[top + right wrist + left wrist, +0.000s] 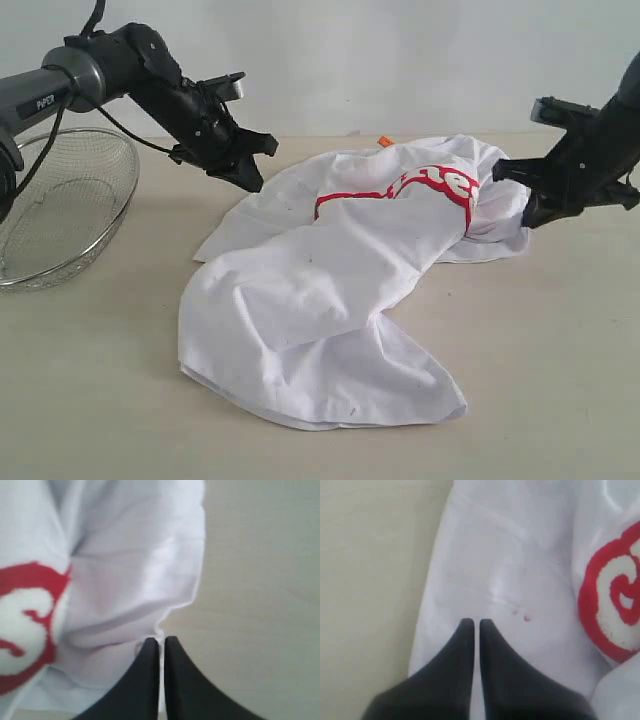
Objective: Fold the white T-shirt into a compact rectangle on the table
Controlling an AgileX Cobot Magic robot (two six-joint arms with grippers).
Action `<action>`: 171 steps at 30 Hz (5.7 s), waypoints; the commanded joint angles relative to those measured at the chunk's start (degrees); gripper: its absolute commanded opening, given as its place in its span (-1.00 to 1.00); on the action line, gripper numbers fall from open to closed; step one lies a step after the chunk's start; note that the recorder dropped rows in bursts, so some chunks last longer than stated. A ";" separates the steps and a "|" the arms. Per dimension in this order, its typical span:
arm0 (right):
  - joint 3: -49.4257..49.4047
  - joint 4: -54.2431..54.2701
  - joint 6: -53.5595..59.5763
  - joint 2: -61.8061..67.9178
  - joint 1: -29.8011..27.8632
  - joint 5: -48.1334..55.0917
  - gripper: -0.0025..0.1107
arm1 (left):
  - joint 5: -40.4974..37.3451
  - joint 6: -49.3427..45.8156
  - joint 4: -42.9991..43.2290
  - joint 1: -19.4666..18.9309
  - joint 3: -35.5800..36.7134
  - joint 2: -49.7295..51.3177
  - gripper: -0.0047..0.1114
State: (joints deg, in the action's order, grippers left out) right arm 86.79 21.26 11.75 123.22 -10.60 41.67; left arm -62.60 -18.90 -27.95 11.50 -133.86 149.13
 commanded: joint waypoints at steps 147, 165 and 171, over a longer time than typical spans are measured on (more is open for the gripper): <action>-10.81 8.31 6.32 -0.21 1.50 -5.83 -0.96 | -7.36 -6.87 -9.02 5.69 -0.13 -5.55 -0.84; -1.30 -11.42 -5.46 5.24 -1.77 0.09 -0.96 | -7.36 -7.27 -9.02 5.69 -0.13 -5.55 -0.84; 7.00 -16.93 -7.32 7.91 -2.12 5.59 -0.96 | -7.36 -7.28 -9.02 5.69 -0.13 -5.78 -0.84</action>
State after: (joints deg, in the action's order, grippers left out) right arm 90.87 10.57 4.91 128.21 -11.55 45.58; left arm -69.65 -25.73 -36.40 17.20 -133.66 144.42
